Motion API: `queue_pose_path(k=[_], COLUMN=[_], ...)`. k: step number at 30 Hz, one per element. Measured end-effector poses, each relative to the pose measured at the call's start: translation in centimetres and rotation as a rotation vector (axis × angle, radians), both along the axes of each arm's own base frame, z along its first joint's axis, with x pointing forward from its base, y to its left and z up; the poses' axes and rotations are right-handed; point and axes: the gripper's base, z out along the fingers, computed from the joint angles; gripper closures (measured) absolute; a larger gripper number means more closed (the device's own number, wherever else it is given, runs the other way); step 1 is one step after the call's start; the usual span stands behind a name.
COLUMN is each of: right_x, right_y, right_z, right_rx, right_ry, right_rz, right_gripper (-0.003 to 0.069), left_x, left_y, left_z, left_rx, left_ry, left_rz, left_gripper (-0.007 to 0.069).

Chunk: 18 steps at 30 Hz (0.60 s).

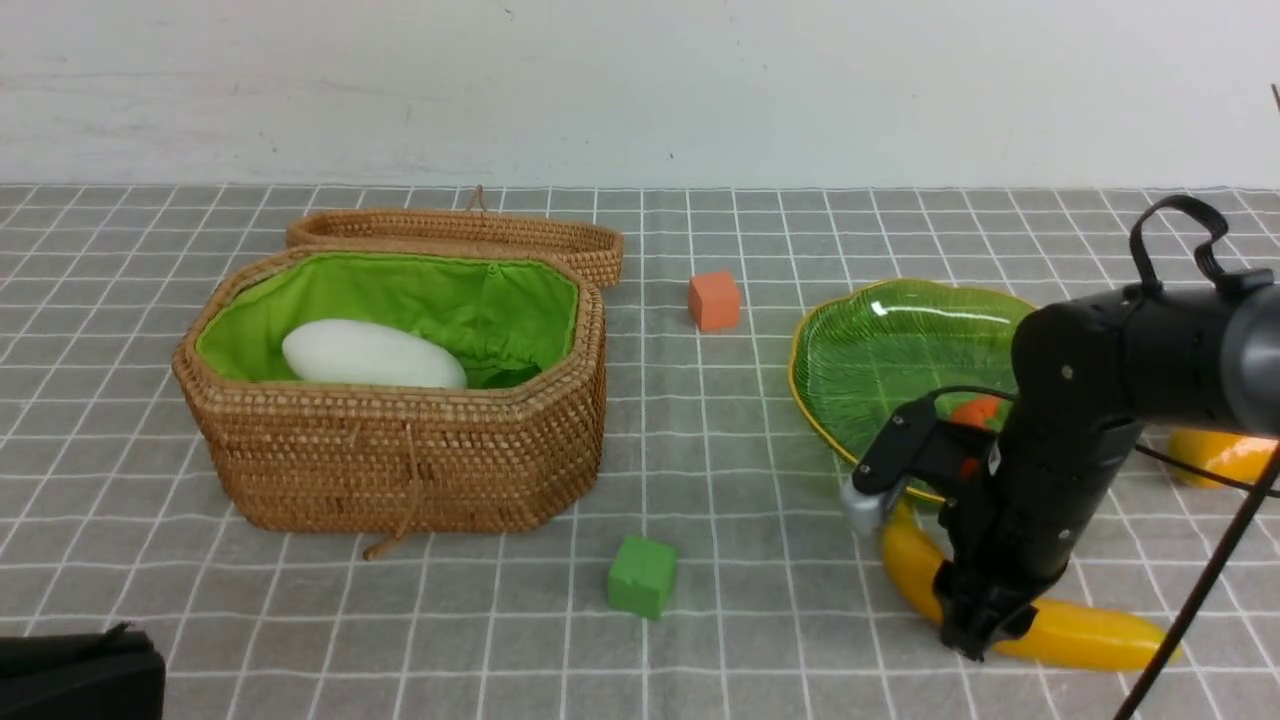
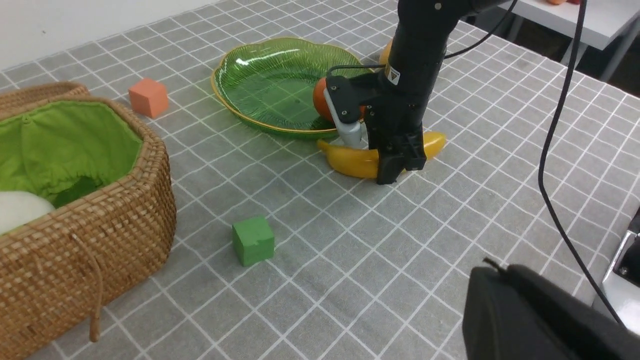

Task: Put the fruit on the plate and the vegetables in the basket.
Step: Use the right arm to grab a carrot and put it into the left basket

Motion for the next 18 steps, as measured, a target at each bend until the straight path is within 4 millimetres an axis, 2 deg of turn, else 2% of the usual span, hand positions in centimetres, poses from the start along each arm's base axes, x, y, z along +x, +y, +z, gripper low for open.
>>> queue_pose_path(k=[3, 5, 6, 7, 9, 12, 15, 18], right_x=[-0.3, -0.3, -0.1, -0.1, 1.0, 3.2, 6.4, 8.0], right_y=[0.1, 0.9, 1.3, 1.4, 2.3, 2.3, 1.1, 0.1], right_z=[0.3, 2.1, 3.7, 3.7, 8.1, 10.9, 11.3, 10.3], right_rx=[0.005, 0.053, 0.102, 0.107, 0.237, 0.357, 0.439, 0.436], right_ry=[0.042, 0.065, 0.050, 0.055, -0.050, -0.174, -0.253, -0.231], right_rz=[-0.017, -0.079, -0.121, -0.130, -0.225, -0.357, -0.537, -0.604], right_gripper=[0.0347, 0.0347, 0.0347, 0.0347, 0.0345, 0.0345, 0.0345, 0.0345], left_x=[0.1, 0.1, 0.2, 0.2, 0.3, 0.3, 0.3, 0.3], left_y=[0.0, 0.0, 0.0, 0.0, 0.0, 0.0, 0.0, 0.0], left_z=[0.1, 0.3, 0.5, 0.5, 0.7, 0.8, 0.9, 0.9], left_rx=[-0.014, -0.031, -0.040, -0.041, -0.060, -0.072, -0.077, -0.081], left_ry=[-0.010, -0.023, -0.033, -0.035, -0.056, -0.063, -0.062, -0.058], left_rz=[0.004, 0.010, 0.015, 0.016, 0.026, 0.029, 0.029, 0.026], left_gripper=[0.0638, 0.0638, 0.0638, 0.0638, 0.0638, 0.0638, 0.0638, 0.0638])
